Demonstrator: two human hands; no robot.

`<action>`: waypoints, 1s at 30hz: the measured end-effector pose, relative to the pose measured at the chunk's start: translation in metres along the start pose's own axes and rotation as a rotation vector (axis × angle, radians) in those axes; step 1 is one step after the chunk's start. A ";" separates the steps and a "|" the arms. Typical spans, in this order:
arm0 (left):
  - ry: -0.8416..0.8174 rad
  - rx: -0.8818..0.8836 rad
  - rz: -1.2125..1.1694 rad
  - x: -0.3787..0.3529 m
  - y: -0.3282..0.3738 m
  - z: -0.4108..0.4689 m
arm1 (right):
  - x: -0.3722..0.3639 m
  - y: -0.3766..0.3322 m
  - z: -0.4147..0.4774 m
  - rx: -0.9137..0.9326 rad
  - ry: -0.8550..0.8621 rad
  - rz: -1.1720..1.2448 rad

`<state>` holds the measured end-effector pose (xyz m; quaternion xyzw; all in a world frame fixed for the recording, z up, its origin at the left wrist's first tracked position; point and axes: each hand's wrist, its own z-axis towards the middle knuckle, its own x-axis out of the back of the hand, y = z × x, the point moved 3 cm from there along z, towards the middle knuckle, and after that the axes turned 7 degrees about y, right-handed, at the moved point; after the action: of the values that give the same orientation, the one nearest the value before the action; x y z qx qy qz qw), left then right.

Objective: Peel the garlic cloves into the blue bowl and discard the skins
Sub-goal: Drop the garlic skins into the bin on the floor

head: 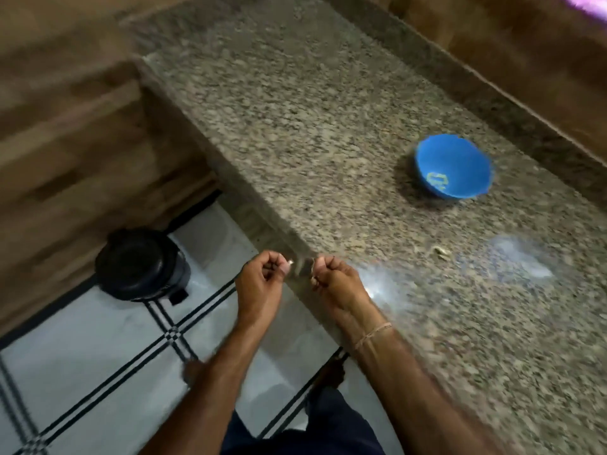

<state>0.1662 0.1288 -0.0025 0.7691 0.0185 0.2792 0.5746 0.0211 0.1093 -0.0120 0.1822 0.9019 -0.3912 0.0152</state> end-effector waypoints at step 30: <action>0.430 0.803 -0.135 0.345 -0.390 0.243 | -0.461 0.341 0.168 -0.502 -0.174 -0.489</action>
<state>0.6809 0.1690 -0.2550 0.8525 0.2940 0.3650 0.2313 0.5481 0.0581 -0.2892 -0.0822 0.9821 -0.1639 0.0422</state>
